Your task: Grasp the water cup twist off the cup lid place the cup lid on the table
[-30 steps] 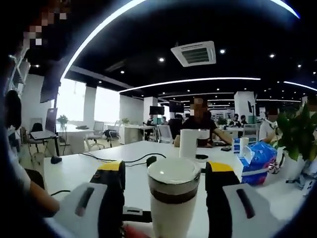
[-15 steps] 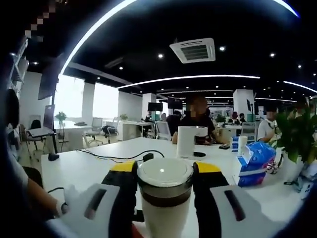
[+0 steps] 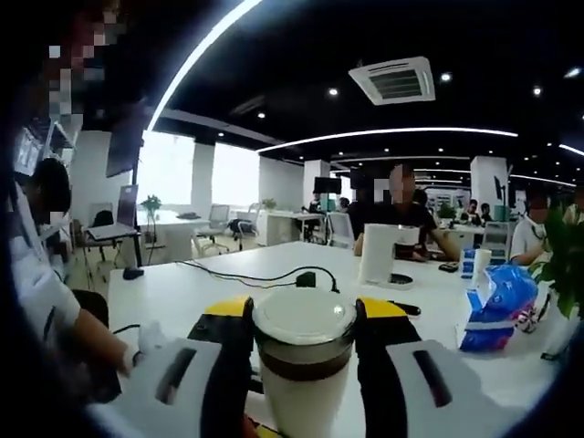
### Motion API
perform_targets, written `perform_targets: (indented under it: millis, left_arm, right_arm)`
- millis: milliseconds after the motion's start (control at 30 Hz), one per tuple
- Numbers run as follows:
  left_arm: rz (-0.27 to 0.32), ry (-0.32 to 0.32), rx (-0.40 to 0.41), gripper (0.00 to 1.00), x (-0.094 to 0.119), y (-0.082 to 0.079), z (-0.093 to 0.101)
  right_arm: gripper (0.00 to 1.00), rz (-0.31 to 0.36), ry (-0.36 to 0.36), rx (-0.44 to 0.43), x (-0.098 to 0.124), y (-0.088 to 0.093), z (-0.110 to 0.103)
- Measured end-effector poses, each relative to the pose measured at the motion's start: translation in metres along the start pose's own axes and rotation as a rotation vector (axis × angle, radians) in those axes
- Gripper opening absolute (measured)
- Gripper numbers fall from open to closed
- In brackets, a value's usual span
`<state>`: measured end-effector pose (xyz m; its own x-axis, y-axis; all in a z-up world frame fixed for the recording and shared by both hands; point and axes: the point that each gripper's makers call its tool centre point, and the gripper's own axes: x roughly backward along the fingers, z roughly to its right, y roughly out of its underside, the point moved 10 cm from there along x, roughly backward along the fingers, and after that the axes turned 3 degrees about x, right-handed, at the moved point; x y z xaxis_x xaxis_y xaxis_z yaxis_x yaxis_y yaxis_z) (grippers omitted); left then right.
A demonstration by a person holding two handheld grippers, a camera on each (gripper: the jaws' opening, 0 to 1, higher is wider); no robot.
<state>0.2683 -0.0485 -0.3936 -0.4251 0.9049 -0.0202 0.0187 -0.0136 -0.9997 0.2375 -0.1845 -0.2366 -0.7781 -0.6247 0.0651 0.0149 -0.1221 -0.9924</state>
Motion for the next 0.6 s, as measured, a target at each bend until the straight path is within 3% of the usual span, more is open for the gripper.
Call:
perform_targets:
  millis: [600]
  left_arm:
    - [0.001, 0.0, 0.003, 0.46, 0.0, 0.0, -0.001]
  right_arm:
    - [0.46, 0.013, -0.197, 0.029, -0.001, 0.001, 0.015]
